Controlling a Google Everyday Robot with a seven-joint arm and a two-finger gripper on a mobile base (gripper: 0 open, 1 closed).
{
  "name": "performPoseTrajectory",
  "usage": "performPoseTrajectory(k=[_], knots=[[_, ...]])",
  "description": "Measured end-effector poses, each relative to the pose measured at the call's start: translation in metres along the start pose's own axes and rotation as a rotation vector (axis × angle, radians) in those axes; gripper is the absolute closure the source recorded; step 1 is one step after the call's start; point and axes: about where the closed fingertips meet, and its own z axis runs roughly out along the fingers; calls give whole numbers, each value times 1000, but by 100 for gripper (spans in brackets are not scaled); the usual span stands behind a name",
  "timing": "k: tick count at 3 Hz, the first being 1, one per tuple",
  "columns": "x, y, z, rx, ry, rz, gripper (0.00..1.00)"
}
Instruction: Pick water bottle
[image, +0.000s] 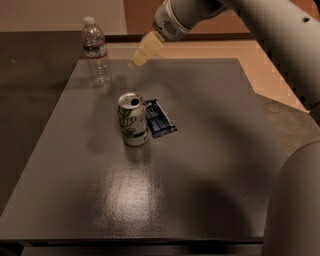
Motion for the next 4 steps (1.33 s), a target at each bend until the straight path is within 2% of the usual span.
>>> performPoseTrajectory(k=[2, 4], knots=[[-40, 18, 48, -62, -81, 27, 0], [-75, 25, 82, -23, -164, 53, 0]])
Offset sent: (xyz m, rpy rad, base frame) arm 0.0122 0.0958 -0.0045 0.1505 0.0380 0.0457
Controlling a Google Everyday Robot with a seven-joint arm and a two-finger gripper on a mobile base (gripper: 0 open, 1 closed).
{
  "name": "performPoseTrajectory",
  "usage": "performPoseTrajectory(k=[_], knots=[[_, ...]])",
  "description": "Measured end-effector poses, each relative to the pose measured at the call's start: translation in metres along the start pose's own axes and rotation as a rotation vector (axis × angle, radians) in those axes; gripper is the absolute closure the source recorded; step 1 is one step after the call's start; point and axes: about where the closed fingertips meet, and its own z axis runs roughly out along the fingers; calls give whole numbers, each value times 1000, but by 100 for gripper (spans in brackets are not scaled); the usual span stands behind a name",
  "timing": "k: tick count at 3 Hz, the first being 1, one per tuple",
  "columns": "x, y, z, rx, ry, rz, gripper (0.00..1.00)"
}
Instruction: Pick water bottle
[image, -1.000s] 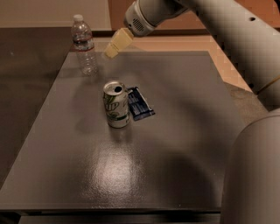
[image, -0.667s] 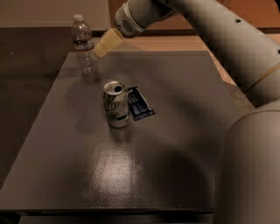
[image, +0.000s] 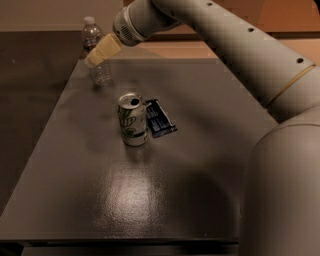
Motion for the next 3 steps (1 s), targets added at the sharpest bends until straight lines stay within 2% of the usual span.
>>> performPoseTrajectory(k=[1, 2, 3], knots=[[-13, -4, 16, 15, -35, 11, 0], [-22, -3, 32, 4, -50, 31, 0], [-25, -5, 43, -9, -47, 54, 16]])
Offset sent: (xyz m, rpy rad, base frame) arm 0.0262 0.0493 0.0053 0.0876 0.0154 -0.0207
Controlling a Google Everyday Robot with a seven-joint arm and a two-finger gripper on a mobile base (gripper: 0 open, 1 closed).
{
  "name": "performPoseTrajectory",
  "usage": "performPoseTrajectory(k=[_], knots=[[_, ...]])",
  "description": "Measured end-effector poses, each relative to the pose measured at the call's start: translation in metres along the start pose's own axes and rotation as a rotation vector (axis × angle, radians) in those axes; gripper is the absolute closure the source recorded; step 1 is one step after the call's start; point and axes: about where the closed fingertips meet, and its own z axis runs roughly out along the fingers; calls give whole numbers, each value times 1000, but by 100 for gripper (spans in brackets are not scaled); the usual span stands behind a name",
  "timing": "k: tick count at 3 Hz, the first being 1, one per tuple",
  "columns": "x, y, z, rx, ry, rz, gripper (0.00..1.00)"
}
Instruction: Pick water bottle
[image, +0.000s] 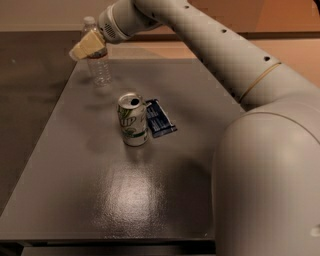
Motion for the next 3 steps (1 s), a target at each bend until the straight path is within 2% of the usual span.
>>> performPoseTrajectory(k=[2, 3], knots=[[-5, -9, -7, 9, -6, 26, 63], [-19, -7, -26, 3, -21, 10, 85]])
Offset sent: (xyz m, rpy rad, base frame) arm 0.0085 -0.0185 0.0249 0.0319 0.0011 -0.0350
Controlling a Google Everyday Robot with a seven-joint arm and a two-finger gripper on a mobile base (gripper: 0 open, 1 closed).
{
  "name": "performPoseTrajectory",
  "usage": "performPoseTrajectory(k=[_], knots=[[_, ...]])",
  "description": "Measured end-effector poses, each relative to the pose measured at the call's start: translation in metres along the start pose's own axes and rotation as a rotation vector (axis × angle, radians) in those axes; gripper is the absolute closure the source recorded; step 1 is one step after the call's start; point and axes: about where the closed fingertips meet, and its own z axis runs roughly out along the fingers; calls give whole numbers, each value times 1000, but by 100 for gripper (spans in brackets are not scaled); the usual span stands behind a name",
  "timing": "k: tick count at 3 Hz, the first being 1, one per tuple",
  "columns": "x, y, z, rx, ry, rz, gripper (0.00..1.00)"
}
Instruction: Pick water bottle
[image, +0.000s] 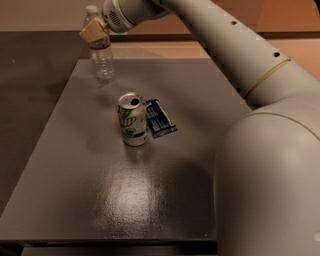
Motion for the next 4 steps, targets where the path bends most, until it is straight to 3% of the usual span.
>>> performPoseTrajectory(k=[1, 3, 4], knots=[[-25, 7, -30, -21, -25, -39, 100], [-73, 28, -92, -74, -86, -147, 100], [-73, 28, -92, -75, -86, -147, 100]])
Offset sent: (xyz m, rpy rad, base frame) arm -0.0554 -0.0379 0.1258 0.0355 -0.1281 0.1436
